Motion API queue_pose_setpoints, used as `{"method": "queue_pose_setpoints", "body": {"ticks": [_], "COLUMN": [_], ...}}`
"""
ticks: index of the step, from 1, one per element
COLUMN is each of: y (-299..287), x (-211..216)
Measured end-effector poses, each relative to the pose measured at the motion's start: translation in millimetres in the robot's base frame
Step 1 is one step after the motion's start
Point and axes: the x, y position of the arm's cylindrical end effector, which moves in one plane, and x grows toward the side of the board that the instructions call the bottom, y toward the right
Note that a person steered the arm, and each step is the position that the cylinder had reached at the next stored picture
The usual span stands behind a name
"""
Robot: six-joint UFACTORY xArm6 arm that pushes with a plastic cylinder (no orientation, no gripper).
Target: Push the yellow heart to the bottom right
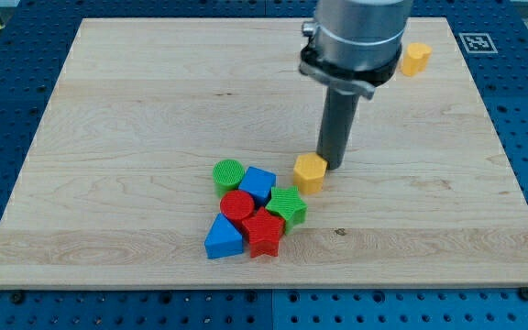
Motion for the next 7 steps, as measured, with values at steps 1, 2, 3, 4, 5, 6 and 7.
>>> {"method": "queue_pose_setpoints", "body": {"ticks": [1, 2, 3, 4, 5, 6, 7], "y": [-23.3, -32.9, -11.5, 43.8, 82.7, 66.4, 50.8], "x": [22.1, 32.4, 31.6, 17.0, 1.7, -41.6, -105.7]}}
